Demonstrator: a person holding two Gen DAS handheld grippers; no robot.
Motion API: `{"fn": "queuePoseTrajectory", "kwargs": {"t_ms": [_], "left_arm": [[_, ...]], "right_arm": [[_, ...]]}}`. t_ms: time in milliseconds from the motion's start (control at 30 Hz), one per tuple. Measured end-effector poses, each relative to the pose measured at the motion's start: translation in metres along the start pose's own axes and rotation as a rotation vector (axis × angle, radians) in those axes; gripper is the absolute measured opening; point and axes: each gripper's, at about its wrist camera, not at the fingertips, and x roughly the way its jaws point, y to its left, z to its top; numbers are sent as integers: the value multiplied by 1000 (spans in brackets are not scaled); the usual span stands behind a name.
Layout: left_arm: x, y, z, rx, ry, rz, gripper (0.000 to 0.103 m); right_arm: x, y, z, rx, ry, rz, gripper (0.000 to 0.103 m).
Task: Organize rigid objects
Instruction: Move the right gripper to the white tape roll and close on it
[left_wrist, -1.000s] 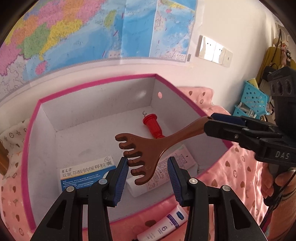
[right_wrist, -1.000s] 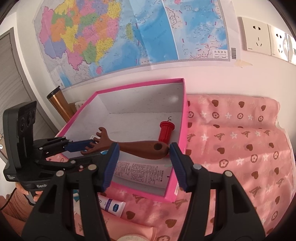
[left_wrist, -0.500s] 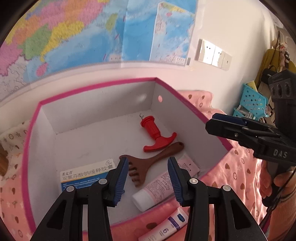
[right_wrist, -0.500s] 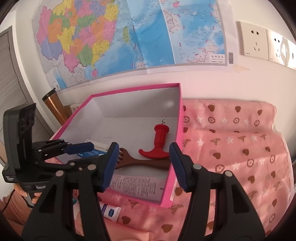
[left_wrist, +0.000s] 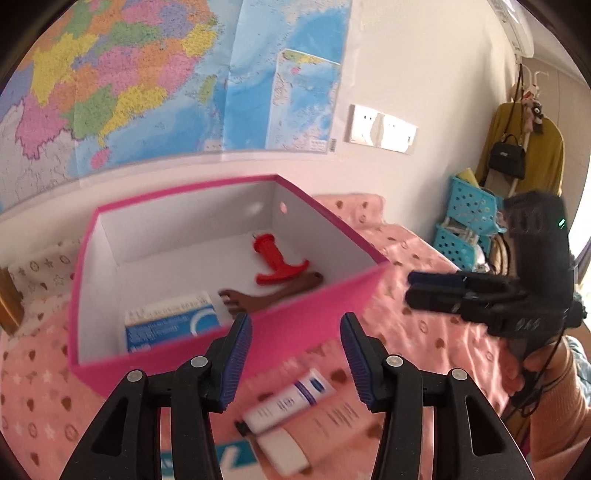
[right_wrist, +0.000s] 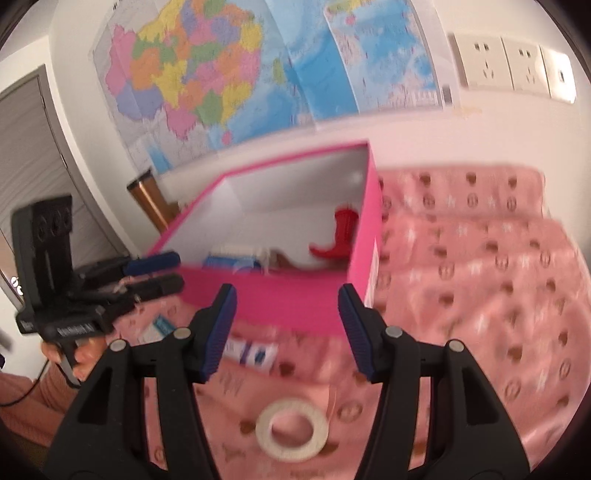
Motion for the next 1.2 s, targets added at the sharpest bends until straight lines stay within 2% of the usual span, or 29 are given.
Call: {"fn": "queuePoseTrajectory", "kwargs": {"t_ms": [200, 467, 867, 1200], "left_arm": [[10, -9, -27, -37, 78, -40, 51], [26, -27, -53, -46, 159, -89, 51], [35, -48, -65, -17, 210, -124, 51], [42, -56, -67, -4, 237, -148, 49]], "right_arm": [[11, -7, -45, 38, 113, -28, 59], [13, -14, -74, 73, 168, -45, 59], [19, -16, -88, 87, 197, -45, 58], [22, -17, -87, 79, 206, -44, 49]]}}
